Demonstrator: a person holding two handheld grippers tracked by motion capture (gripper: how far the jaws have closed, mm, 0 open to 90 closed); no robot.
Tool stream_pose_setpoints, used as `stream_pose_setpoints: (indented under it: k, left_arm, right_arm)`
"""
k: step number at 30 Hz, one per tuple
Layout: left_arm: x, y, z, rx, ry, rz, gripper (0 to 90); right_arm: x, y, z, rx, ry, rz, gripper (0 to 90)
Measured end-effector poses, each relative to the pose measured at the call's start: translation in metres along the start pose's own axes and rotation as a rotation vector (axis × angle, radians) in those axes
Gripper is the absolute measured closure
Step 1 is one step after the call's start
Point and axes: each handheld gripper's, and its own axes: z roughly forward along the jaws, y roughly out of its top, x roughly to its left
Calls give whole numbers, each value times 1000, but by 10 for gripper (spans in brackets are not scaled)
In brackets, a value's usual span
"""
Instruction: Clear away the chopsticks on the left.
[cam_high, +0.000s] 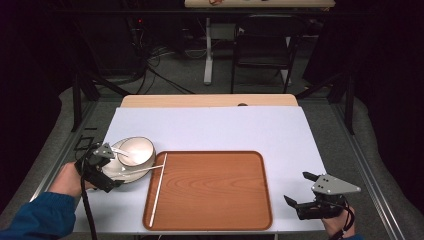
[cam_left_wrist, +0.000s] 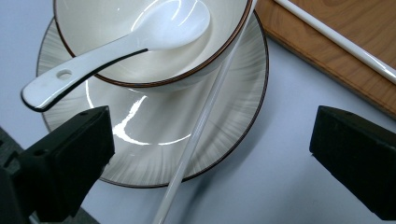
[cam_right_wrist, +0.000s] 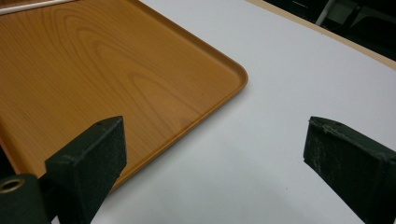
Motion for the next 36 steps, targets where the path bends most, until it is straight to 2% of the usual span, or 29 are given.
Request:
stream_pose_setpoints:
  k: [3,6,8,9,10,16,19,29,30,36]
  left_arm:
    - [3,-1,7,17,2,3,20]
    - [7,-1,11,19,-13,12,140]
    - [8,-2,14,23,-11,12,176]
    - [8,-2,15,24,-12,11,269]
    - [9,-2,16,30,-6,19,269]
    - [10,-2,22,52,-8,37,457]
    - [10,-1,25,79,3,48,501]
    - [7,-1,33,97,-18,87,669]
    - [7,-1,33,95,-26,90,678]
    - [4,1,35,107,-17,118,710]
  right_arm:
    - [0,0,0,-1,0,-1,52]
    - [0,0,0,-1,0,0,52]
    - [0,0,0,1,1,1,52]
    - [0,0,0,1,1,1,52]
    - [0,0,0,1,1,1,52]
    - [0,0,0,-1,1,1,51]
    - [0,0,0,0,2,1,51]
    - [0,0,0,1,0,1,51]
    - [0,0,0,1,0,1,51]
    - [0,0,0,3,-1,0,52]
